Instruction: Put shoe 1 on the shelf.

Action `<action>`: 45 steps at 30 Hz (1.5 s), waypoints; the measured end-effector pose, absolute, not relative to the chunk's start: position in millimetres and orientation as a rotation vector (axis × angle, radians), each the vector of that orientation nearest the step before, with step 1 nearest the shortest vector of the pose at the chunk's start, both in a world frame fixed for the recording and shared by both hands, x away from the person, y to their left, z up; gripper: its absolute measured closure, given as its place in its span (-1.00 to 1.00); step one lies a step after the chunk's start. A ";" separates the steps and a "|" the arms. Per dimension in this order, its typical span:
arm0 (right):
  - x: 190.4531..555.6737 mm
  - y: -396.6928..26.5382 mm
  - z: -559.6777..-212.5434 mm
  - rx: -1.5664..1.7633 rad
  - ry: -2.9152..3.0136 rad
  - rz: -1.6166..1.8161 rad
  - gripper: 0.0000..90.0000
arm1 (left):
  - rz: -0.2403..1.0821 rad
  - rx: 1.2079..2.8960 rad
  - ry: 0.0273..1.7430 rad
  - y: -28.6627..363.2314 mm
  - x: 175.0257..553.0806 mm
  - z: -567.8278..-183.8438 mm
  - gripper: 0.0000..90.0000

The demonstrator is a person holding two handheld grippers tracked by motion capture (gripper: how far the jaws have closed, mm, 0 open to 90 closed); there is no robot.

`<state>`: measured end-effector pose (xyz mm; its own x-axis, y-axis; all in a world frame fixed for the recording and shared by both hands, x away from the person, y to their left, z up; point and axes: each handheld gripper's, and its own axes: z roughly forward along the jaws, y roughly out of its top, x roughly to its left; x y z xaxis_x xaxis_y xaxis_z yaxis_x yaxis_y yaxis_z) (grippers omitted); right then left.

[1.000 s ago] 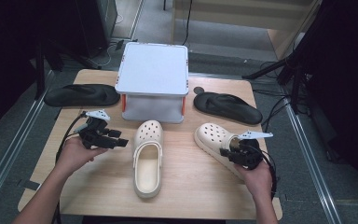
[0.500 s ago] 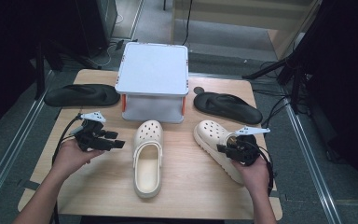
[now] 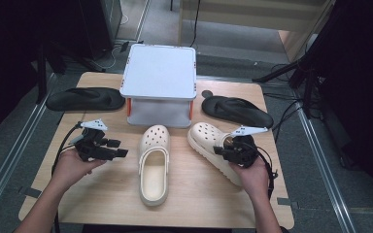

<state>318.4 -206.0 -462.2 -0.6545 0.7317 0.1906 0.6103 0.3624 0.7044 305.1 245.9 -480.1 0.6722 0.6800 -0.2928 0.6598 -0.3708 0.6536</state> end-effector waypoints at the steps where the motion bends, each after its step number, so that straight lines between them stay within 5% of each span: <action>1: 318.8 -203.0 -461.5 1.216 2.464 1.168 0.73 | 0.037 2.107 1.028 245.7 304.3 -480.3 -0.06; 45: 311.8 -126.6 -478.7 1.224 2.500 1.123 0.68 | 0.025 2.121 1.000 236.4 300.6 -484.1 -0.06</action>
